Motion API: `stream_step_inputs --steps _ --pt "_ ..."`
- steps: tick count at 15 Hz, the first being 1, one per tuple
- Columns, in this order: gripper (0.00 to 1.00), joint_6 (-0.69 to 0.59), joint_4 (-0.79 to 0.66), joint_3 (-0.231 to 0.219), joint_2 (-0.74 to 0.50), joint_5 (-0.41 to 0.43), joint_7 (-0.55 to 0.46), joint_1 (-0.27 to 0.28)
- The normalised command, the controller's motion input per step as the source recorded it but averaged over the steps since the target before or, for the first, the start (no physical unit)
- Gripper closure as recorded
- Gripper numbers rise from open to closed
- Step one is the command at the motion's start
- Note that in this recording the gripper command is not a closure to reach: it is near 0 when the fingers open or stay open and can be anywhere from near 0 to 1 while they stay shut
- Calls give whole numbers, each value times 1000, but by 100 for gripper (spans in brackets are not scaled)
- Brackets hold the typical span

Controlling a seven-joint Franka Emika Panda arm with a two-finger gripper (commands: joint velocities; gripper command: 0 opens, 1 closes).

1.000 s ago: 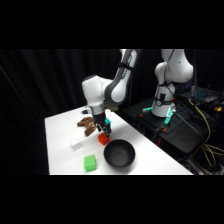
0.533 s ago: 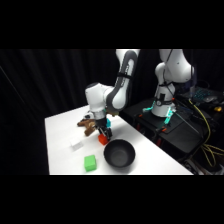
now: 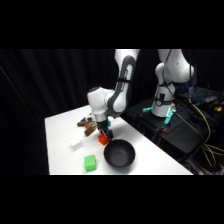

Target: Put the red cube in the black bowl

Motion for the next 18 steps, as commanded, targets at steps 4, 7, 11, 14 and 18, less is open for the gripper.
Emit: stream_step_inputs --steps 4,7,11,14,18 --pt "100 72 -68 57 -123 -22 40 -49" --pt "100 13 -119 -29 -228 -85 167 43" --pt "100 -171 -185 -135 -423 -170 320 178" --pt "100 -341 -244 -168 -632 -229 393 273" --pt "100 -264 -233 -117 -531 -265 402 296"
